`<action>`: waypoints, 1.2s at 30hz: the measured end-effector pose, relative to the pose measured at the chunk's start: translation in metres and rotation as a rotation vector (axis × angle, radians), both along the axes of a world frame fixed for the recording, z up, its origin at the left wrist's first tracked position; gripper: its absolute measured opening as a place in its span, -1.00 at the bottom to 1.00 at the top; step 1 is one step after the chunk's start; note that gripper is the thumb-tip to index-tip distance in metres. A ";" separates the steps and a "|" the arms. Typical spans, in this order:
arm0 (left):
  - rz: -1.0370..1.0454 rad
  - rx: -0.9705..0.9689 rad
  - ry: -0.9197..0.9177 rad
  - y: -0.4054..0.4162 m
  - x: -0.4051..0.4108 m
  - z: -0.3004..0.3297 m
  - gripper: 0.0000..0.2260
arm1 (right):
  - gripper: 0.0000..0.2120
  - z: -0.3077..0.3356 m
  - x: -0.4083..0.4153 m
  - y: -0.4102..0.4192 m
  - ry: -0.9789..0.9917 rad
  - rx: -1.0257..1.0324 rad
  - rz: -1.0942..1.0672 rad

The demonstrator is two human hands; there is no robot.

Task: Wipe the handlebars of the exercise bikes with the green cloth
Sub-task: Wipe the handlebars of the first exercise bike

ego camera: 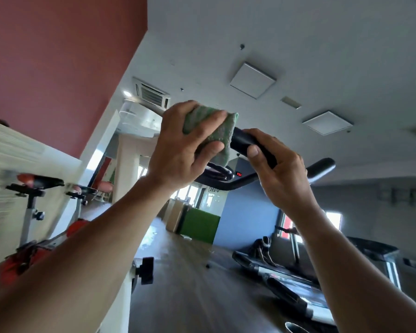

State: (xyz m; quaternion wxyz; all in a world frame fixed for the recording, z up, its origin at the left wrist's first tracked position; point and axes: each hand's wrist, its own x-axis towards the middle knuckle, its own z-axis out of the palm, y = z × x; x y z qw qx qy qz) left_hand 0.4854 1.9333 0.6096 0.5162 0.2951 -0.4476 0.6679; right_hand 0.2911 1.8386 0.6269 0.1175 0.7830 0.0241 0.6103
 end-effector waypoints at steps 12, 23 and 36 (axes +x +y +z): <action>-0.155 -0.026 0.100 -0.004 -0.025 -0.008 -0.57 | -0.63 0.000 0.001 0.000 -0.009 -0.005 0.015; -0.219 0.063 0.168 -0.004 -0.008 -0.011 -0.46 | -0.61 -0.001 -0.001 0.006 -0.009 -0.025 -0.004; 0.025 0.234 0.161 0.031 -0.026 -0.008 -0.51 | -0.62 0.000 -0.004 0.009 0.017 0.016 0.019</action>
